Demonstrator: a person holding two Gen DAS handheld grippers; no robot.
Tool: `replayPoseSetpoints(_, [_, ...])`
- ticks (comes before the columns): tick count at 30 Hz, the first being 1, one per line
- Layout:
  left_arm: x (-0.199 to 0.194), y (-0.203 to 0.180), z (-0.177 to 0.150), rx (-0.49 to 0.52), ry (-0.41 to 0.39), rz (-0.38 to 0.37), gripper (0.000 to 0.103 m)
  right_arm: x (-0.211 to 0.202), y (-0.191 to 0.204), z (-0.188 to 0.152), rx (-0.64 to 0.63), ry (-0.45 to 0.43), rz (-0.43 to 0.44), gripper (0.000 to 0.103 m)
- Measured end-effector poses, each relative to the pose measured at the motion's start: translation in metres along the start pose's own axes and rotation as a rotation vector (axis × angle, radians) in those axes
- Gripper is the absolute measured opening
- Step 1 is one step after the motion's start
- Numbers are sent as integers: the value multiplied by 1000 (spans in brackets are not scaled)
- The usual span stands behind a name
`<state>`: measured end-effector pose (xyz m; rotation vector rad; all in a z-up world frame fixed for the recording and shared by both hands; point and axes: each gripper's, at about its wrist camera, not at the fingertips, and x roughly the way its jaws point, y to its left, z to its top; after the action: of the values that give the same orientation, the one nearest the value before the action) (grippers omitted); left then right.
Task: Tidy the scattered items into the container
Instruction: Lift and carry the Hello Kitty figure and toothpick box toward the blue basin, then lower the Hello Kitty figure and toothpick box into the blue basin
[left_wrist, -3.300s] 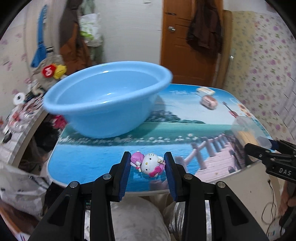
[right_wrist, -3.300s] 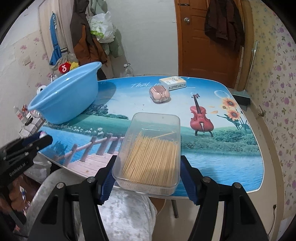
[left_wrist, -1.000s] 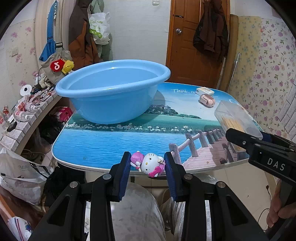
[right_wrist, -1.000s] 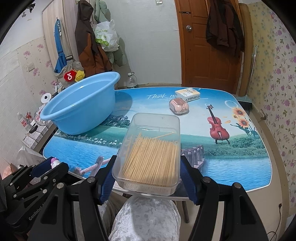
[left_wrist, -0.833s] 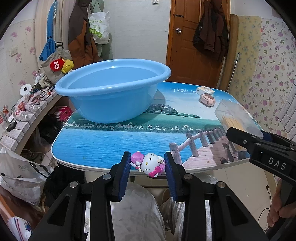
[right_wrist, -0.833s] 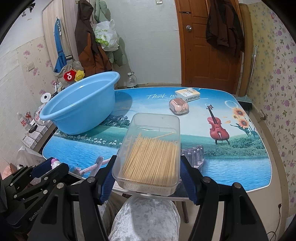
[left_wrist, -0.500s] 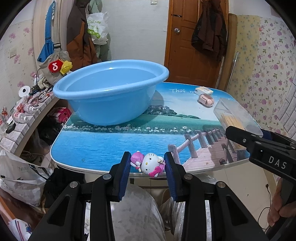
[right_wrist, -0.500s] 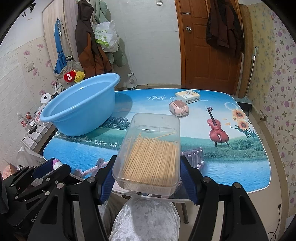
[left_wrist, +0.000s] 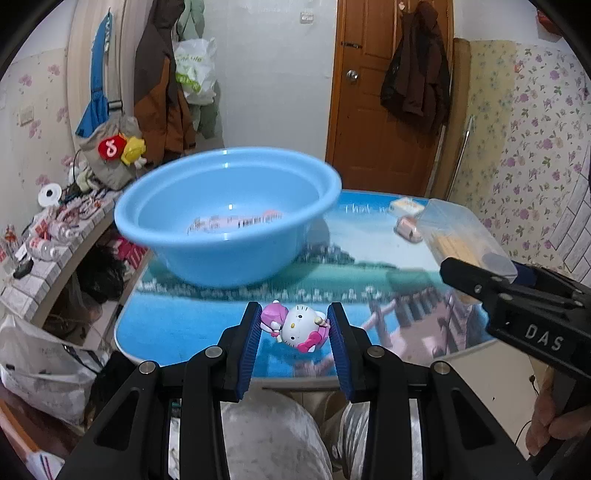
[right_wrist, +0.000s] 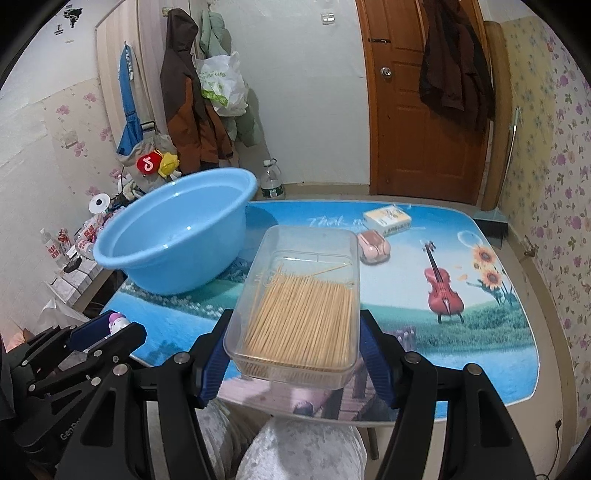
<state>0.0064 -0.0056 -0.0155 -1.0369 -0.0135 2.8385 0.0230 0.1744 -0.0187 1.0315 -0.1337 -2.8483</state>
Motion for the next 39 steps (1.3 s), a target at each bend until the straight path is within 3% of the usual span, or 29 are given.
replayPoseSetpoints(17, [-12, 63, 77, -47, -125, 56, 34, -3, 36, 59, -104, -87, 37, 66])
replayPoseSetpoints(22, [-6, 76, 95, -11, -144, 77, 34, 7, 52, 72, -134, -86, 54, 66])
replayPoseSetpoints(39, [57, 129, 112, -35, -18, 53, 34, 88, 106, 111, -191, -10, 127, 64])
